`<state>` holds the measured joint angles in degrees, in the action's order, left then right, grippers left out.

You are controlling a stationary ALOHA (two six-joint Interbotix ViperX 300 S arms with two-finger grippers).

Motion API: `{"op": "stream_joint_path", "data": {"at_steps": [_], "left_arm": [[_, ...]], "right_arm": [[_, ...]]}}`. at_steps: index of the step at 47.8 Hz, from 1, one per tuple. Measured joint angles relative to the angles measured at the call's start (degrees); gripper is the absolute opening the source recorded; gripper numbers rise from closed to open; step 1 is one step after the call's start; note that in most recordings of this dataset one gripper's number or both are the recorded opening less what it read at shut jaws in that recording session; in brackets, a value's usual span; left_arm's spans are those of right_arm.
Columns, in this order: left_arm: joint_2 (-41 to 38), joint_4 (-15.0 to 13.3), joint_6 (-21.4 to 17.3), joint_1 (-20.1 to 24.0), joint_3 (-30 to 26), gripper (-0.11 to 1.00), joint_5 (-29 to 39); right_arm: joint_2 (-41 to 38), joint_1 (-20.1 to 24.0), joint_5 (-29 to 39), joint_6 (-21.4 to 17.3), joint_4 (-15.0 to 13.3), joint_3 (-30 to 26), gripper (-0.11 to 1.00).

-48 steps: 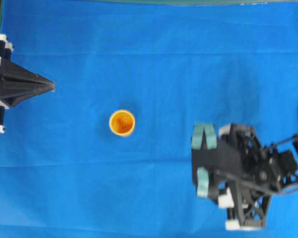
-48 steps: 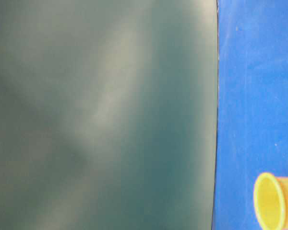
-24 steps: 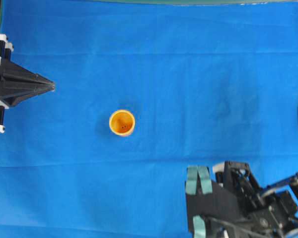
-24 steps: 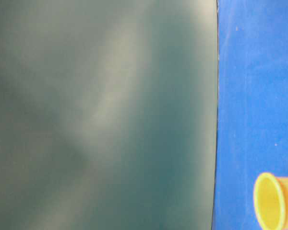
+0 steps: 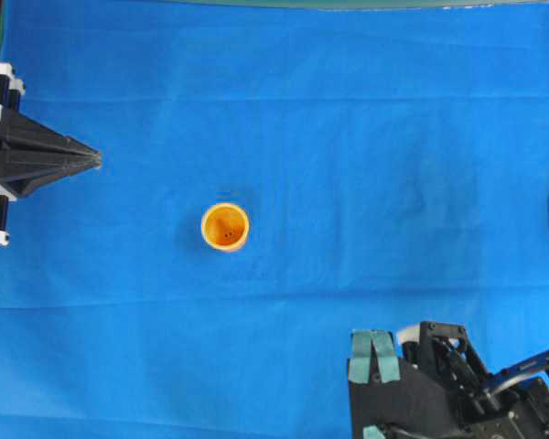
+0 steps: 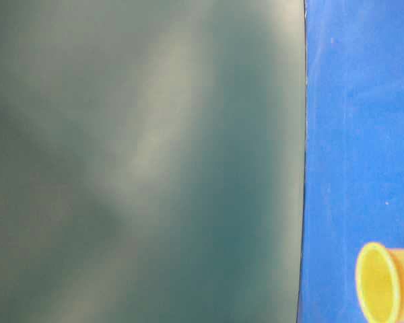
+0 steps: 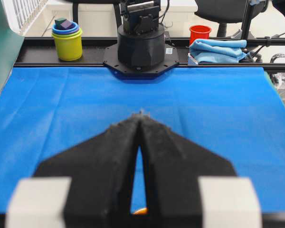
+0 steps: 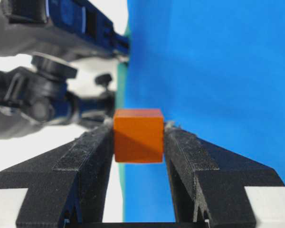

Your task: Move the block forward with right arm.

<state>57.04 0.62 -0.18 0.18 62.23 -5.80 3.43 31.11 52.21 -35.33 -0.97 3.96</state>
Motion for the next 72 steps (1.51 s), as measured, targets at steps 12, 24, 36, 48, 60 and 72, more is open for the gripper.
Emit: {"op": "stream_joint_path", "data": {"at_steps": [12, 24, 36, 48, 60, 72], "left_arm": [[0.0, 0.0, 0.09, 0.0, 0.0, 0.0, 0.0], [0.0, 0.09, 0.09, 0.0, 0.0, 0.0, 0.09], [0.0, 0.0, 0.0, 0.0, 0.0, 0.0, 0.0], [0.0, 0.0, 0.09, -0.35, 0.0, 0.0, 0.0], [0.0, 0.0, 0.0, -0.53, 0.0, 0.0, 0.0], [0.0, 0.0, 0.0, -0.53, 0.09, 0.0, 0.09]], "right_arm": [[0.0, 0.0, 0.0, 0.0, 0.09, -0.44, 0.41], [0.0, 0.0, 0.0, -0.18, 0.09, -1.14, 0.41], [0.0, 0.26, 0.0, -0.26, 0.09, -1.41, 0.41], [0.0, 0.26, 0.0, -0.26, 0.09, -1.67, 0.41], [0.0, 0.26, 0.0, -0.26, 0.0, -1.67, 0.41], [0.0, 0.26, 0.0, -0.26, 0.09, -1.67, 0.41]]}}
